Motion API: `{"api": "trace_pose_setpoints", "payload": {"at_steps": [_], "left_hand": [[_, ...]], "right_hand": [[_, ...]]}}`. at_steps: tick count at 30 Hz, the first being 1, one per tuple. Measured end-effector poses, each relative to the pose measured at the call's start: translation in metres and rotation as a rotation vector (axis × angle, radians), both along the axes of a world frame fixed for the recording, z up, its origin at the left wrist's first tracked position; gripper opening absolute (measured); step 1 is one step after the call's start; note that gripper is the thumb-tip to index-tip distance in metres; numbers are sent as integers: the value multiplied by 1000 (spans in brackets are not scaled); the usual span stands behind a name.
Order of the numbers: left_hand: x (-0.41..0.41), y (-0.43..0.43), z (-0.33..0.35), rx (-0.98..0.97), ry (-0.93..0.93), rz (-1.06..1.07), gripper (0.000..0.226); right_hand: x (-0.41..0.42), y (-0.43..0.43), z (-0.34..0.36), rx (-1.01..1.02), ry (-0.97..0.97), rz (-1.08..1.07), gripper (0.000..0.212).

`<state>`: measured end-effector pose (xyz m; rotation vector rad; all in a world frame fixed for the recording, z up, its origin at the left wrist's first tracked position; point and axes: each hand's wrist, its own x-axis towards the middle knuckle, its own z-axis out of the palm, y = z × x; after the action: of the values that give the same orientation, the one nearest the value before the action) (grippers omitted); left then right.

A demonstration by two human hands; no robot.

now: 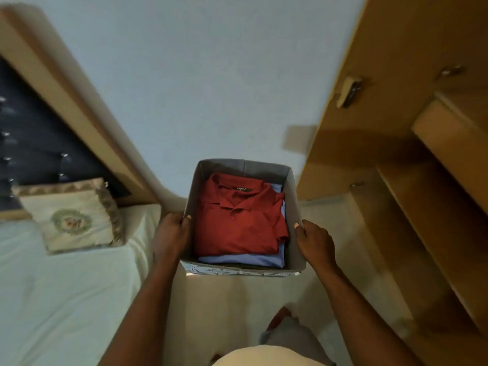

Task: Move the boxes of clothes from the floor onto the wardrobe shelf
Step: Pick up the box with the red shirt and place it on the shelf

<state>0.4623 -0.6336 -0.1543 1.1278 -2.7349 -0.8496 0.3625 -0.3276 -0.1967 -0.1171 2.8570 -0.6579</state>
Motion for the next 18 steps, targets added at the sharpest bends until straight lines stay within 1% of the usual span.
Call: {"api": "trace_pose_setpoints", "payload": {"at_steps": [5,9,11,16,18], "left_hand": [[-90,53,8,25,44,-202,31],[-156,115,20,35,50,-248,31],[-184,142,24,37,48,-304,31],[-264,214,33,19,87,-522,34],[-293,242,35,-1,117,-613,35]], "right_hand": [[-47,68,14,-20,46,-149,36],[-82,127,29,0,112,-273,34],[-94,156,36,-10,135,-341,35],[-117,226,44,-34,138,-545,34],[-121,249,46,-53,151,-631,38]]}}
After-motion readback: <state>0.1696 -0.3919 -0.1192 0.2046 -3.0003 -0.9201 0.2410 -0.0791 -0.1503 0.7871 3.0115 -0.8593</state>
